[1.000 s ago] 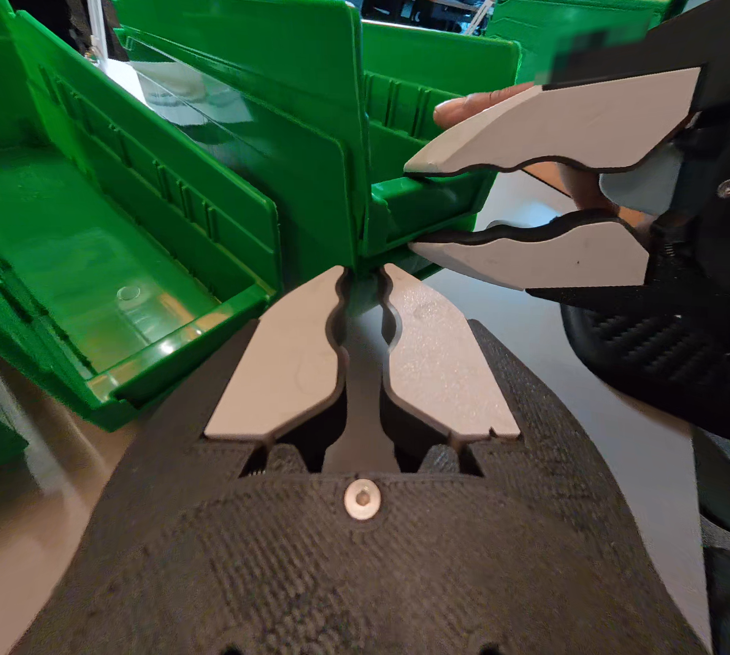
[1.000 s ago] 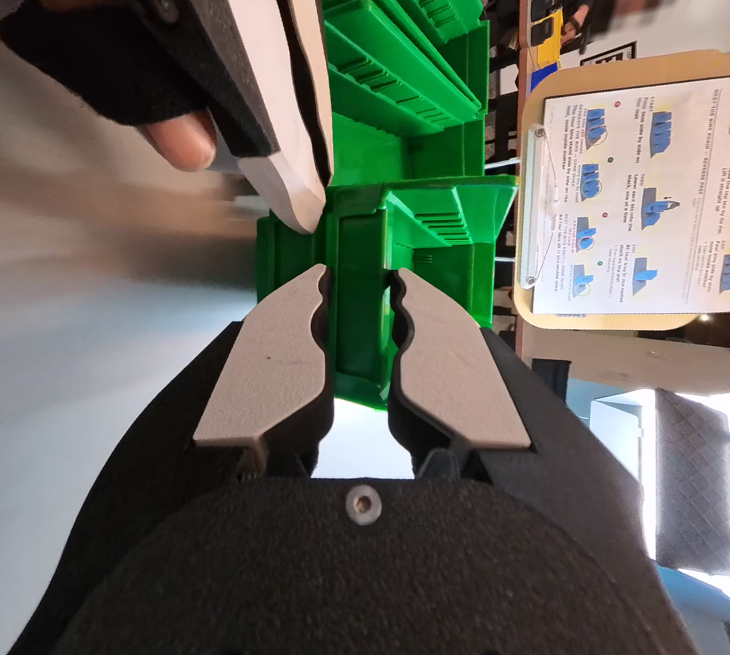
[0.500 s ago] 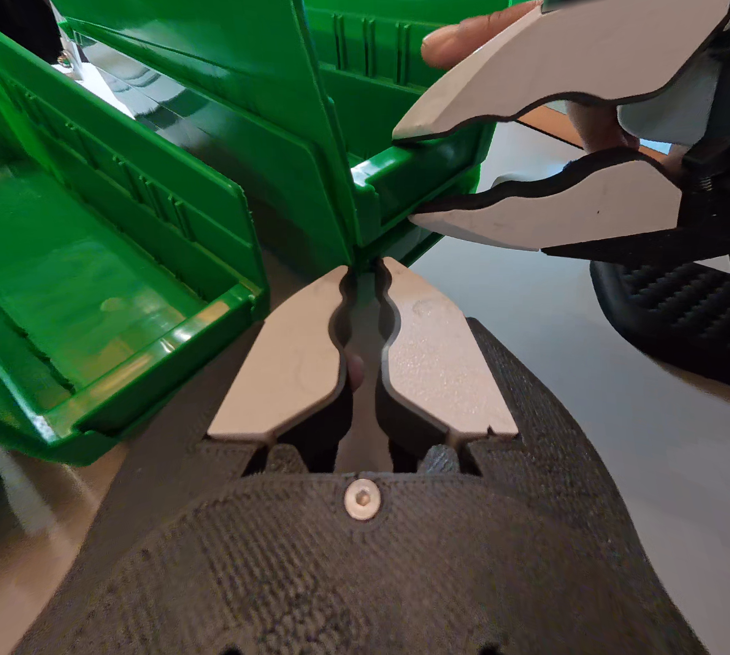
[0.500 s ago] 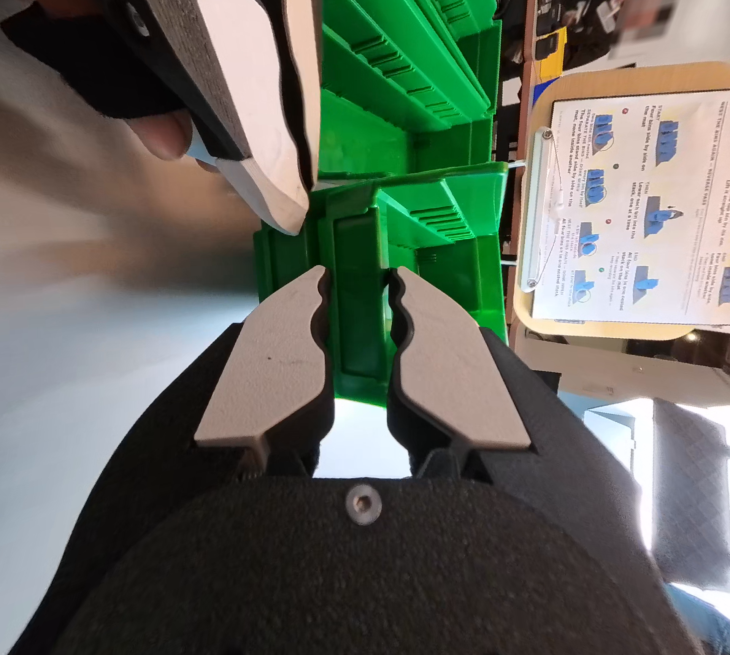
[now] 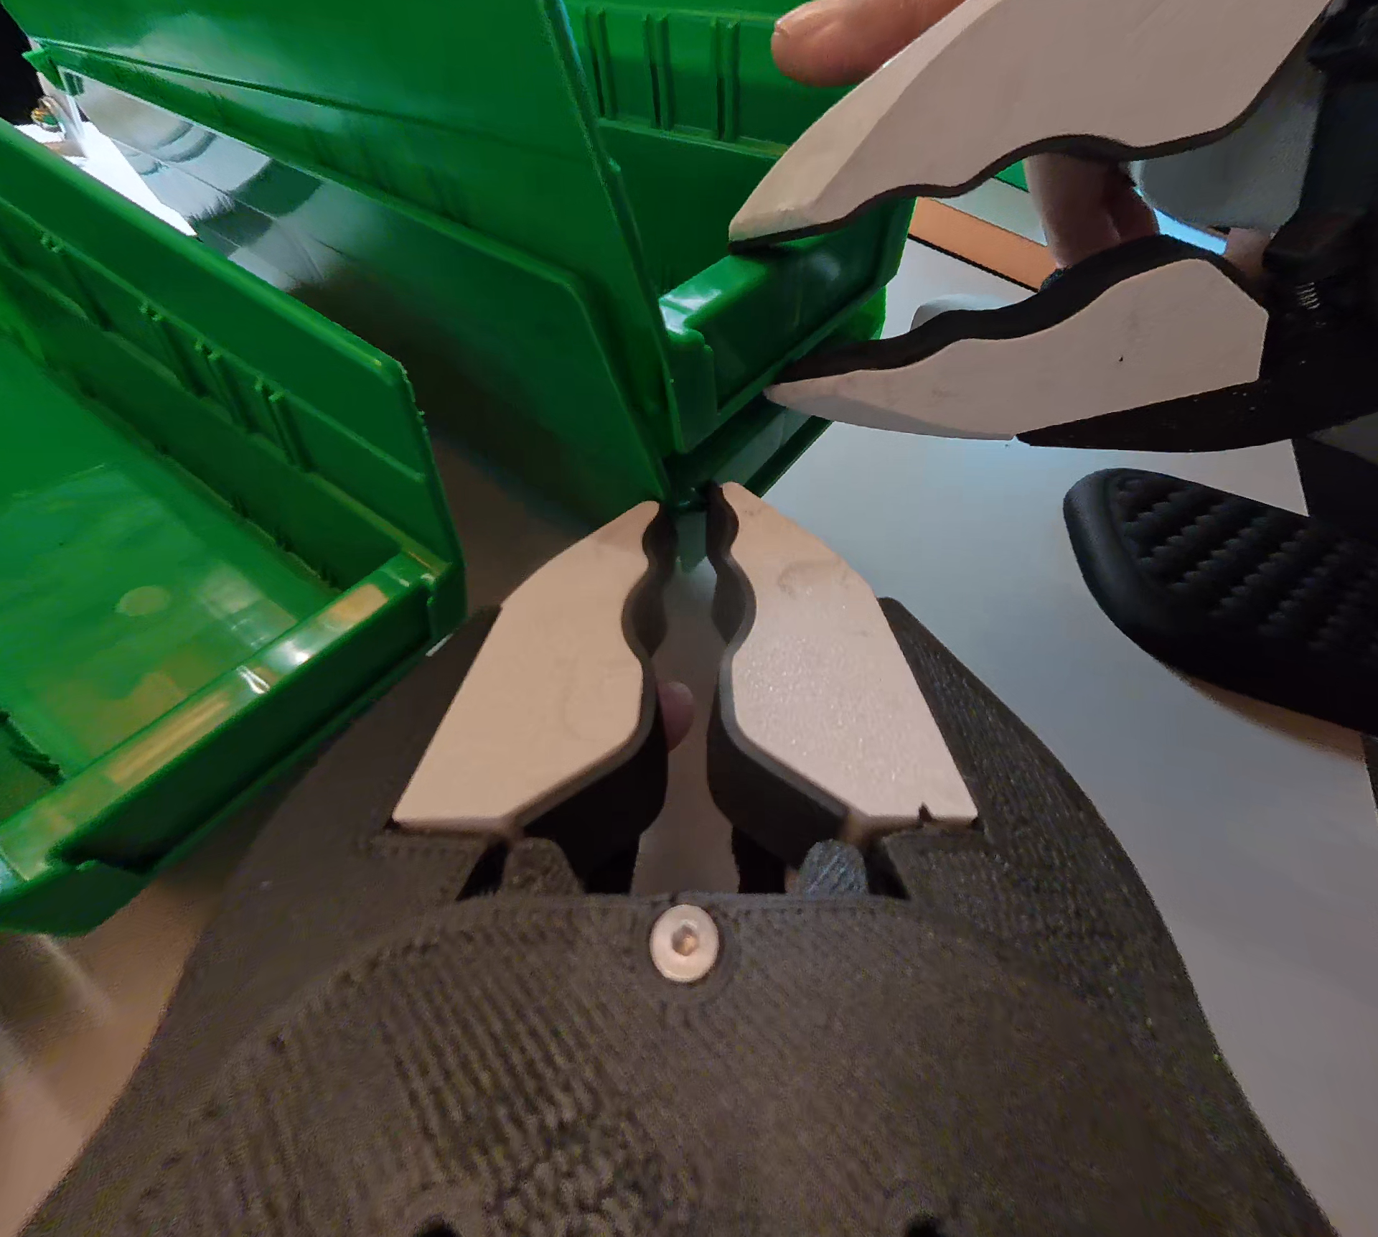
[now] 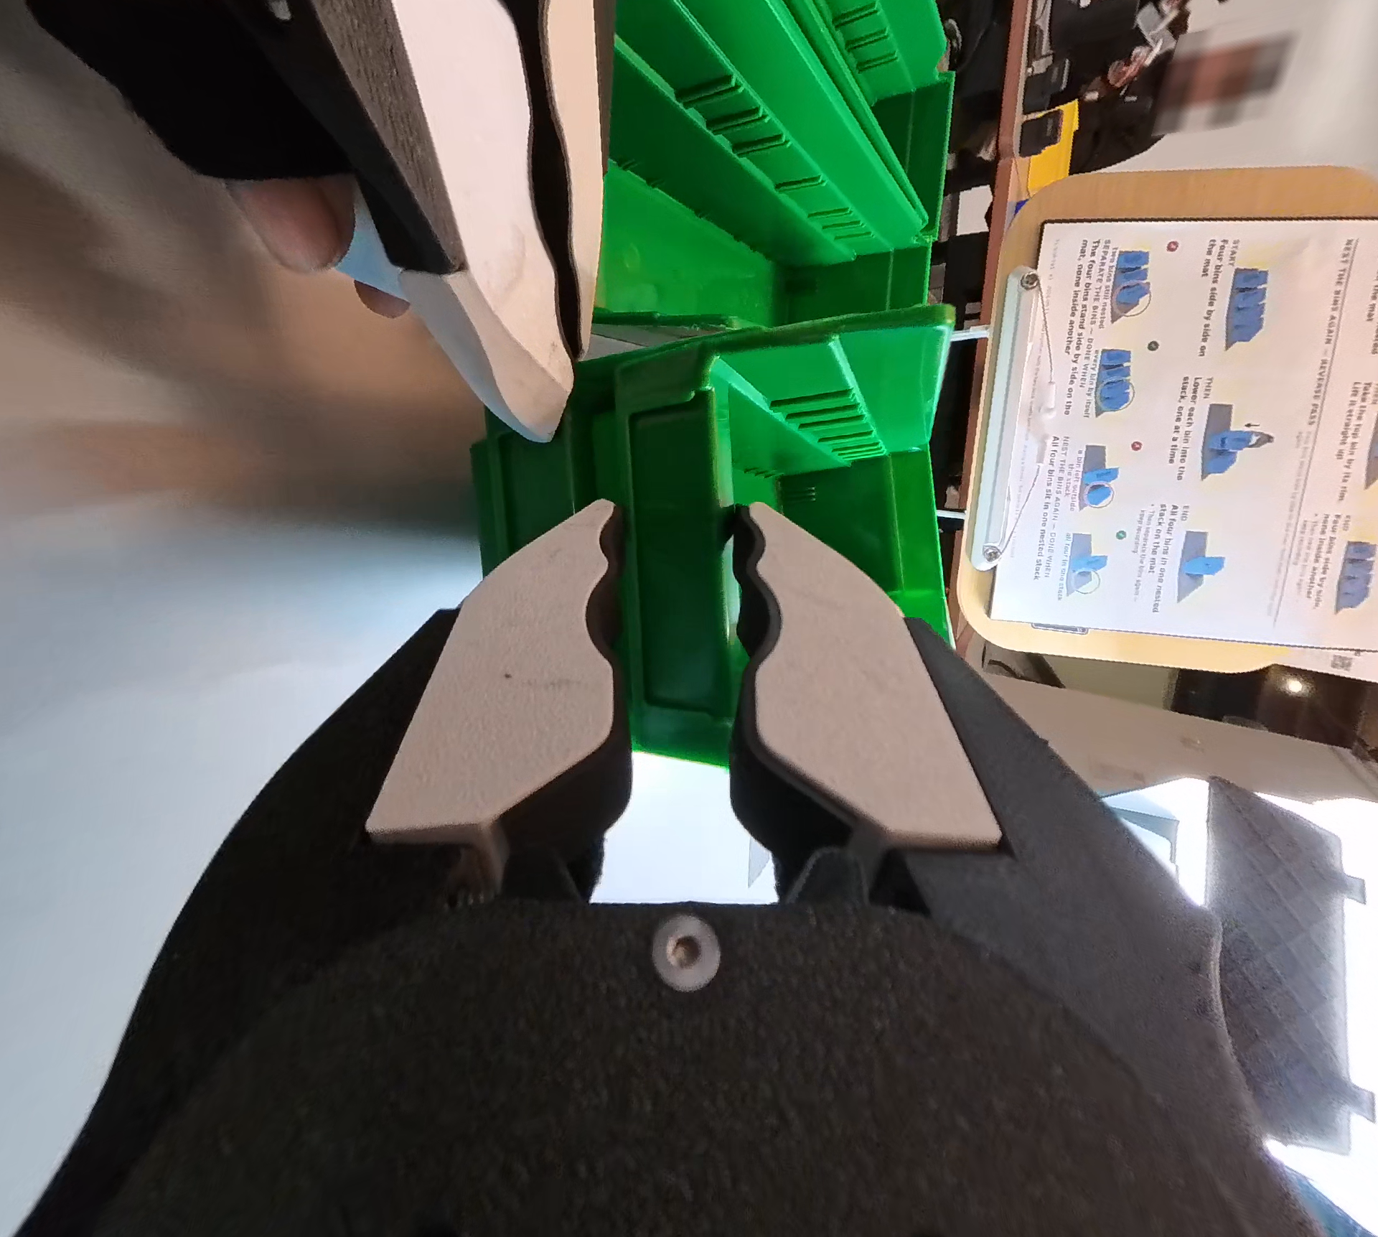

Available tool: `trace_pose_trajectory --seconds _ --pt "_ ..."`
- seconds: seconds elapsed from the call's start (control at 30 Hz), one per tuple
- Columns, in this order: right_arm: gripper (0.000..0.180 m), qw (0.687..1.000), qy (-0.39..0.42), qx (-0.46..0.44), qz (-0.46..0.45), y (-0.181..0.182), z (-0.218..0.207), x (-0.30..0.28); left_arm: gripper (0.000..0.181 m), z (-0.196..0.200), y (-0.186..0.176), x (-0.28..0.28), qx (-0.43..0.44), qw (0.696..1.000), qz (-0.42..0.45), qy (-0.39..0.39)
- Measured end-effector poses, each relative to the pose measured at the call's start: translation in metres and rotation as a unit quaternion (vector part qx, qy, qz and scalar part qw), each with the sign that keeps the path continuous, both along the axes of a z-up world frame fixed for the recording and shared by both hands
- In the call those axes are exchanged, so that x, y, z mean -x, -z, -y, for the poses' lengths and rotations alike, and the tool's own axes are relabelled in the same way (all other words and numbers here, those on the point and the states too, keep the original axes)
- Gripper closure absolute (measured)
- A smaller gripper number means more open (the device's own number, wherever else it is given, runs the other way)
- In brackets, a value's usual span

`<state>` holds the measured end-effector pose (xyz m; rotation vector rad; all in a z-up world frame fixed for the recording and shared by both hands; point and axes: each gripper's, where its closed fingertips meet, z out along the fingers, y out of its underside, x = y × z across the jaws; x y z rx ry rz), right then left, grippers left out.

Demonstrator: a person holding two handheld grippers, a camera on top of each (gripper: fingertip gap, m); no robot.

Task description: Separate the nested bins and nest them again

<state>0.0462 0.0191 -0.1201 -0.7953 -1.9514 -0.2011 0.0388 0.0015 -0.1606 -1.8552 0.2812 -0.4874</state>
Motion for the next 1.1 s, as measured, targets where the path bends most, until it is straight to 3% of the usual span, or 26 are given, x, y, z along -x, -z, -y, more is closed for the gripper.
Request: trace_pose_trajectory --seconds 0.23,0.37,0.43,0.53,0.67,0.8,0.93,1.1 --pt "0.151 0.999 -0.02 -0.001 0.04 0.027 0.02 -0.005 0.17 0.008 0.026 0.004 0.049 0.998 -0.04 0.002" --pt "0.145 0.982 -0.039 0.186 -0.004 -0.013 0.043 -0.004 0.17 0.014 0.033 0.009 0.053 0.995 -0.082 -0.005" --pt "0.143 0.974 -0.018 0.223 -0.028 -0.042 0.018 0.0 0.164 0.014 0.029 0.011 0.03 0.994 -0.103 -0.016" --pt "0.143 0.979 0.048 0.196 -0.036 -0.064 -0.058 0.018 0.154 0.009 0.025 0.013 0.001 0.988 -0.149 -0.03" --pt "0.137 0.975 0.143 0.169 0.011 -0.047 -0.167 0.051 0.154 0.005 0.026 0.009 -0.005 0.986 -0.161 -0.028" --pt "0.136 0.967 0.181 0.168 0.07 -0.017 -0.238 0.08 0.157 0.005 0.025 0.009 0.0 0.989 -0.149 -0.02" --pt "0.164 0.955 0.166 0.202 0.14 0.005 -0.254 0.093 0.164 0.005 0.024 0.009 0.008 0.993 -0.118 -0.007" --pt "0.169 0.947 0.126 0.247 0.16 -0.017 -0.241 0.103 0.166 0.007 0.028 0.001 0.033 0.995 -0.088 0.017"
